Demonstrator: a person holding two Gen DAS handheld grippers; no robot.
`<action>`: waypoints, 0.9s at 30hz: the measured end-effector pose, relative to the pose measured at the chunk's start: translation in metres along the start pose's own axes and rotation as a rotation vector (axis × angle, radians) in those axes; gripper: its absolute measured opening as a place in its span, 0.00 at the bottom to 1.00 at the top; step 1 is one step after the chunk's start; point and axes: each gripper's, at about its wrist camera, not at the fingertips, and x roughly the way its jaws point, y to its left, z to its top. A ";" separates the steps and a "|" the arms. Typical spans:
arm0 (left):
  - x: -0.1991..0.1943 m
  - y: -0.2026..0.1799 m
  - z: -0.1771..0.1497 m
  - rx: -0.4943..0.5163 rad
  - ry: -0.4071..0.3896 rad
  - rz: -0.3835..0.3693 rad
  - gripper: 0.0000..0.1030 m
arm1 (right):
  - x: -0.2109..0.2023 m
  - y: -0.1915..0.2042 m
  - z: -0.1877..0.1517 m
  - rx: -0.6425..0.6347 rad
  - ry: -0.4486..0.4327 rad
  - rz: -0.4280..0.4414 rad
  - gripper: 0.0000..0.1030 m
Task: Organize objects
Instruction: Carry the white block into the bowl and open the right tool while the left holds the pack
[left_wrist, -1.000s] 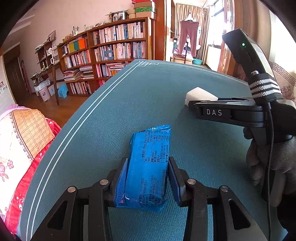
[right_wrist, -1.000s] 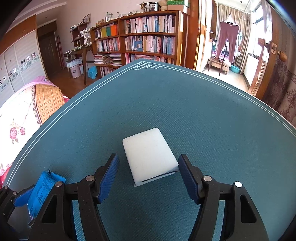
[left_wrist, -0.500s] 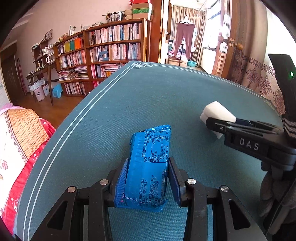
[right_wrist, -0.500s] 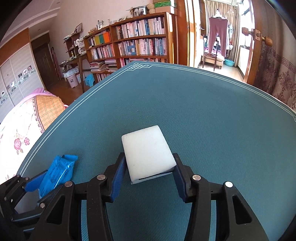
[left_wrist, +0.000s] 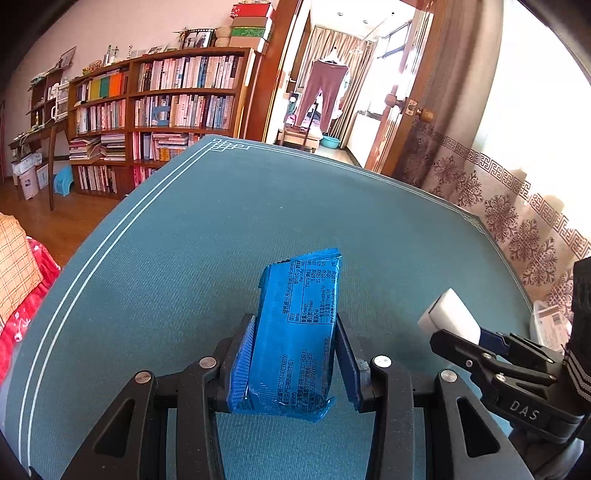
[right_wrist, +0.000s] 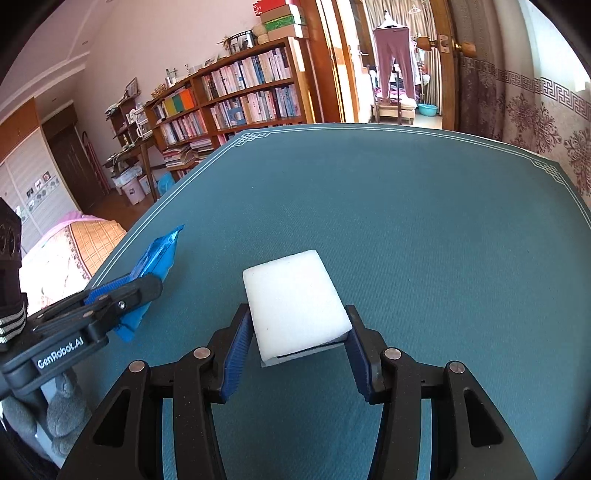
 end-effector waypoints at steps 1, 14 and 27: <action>0.000 -0.002 0.000 0.007 0.000 -0.003 0.43 | -0.005 -0.002 -0.004 0.007 -0.003 -0.001 0.49; 0.014 -0.016 -0.010 0.081 0.033 0.040 0.43 | -0.069 -0.039 -0.052 0.128 -0.046 -0.034 0.49; 0.012 -0.026 -0.013 0.140 0.001 0.078 0.43 | -0.143 -0.079 -0.075 0.215 -0.168 -0.130 0.49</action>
